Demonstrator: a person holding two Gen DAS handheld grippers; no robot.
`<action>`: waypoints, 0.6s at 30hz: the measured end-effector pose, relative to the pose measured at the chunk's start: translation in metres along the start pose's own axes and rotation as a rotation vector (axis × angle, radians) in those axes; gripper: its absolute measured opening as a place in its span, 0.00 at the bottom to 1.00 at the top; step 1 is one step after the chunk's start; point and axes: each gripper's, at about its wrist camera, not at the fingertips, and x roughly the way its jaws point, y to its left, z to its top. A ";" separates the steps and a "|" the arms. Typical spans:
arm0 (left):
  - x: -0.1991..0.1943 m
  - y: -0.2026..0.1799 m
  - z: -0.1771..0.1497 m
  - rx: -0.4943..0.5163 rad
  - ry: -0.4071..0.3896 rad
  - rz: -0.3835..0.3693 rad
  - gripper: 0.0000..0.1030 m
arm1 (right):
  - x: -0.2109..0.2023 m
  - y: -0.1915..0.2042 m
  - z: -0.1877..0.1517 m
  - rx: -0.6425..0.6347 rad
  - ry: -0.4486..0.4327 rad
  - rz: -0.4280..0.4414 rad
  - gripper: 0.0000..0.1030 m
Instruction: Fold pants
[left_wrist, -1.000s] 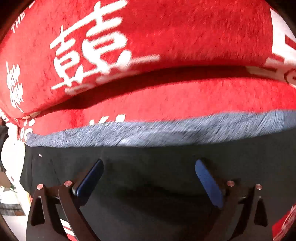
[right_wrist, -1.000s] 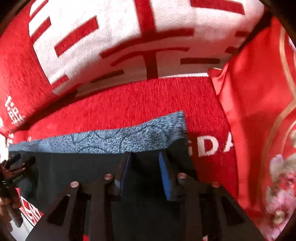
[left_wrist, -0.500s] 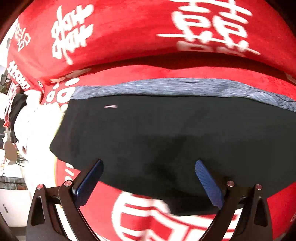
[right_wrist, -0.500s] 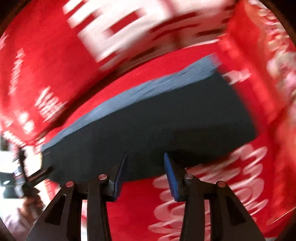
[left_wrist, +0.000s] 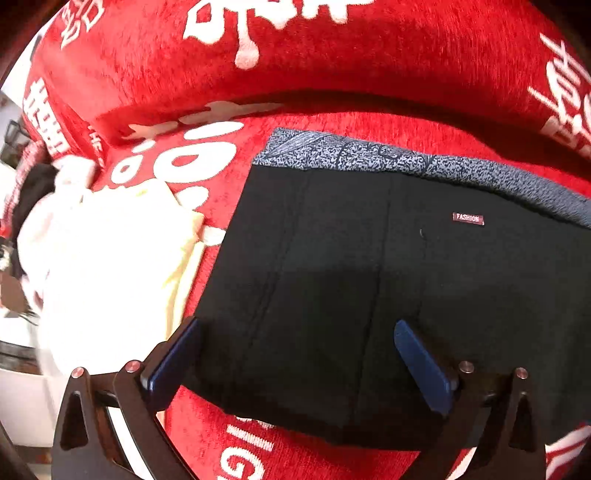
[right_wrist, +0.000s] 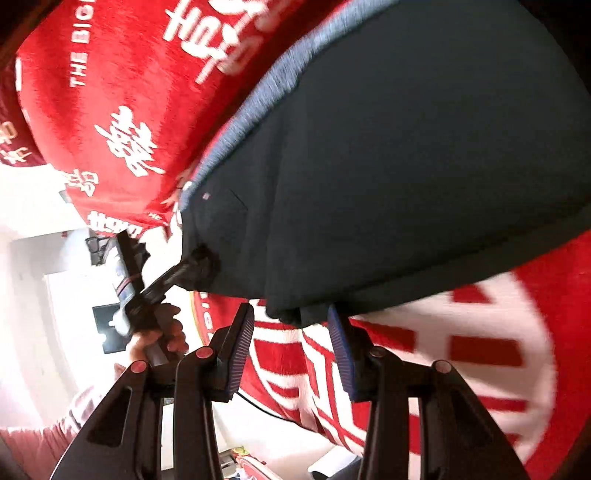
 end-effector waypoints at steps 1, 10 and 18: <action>0.002 0.002 -0.001 -0.002 -0.002 -0.011 1.00 | 0.001 -0.001 0.003 0.011 -0.015 0.004 0.44; 0.004 0.013 -0.002 -0.018 0.010 -0.094 1.00 | -0.009 0.027 0.034 -0.007 -0.117 -0.057 0.08; -0.004 0.008 -0.009 0.023 -0.008 -0.083 1.00 | 0.002 0.002 0.005 0.002 -0.072 -0.166 0.07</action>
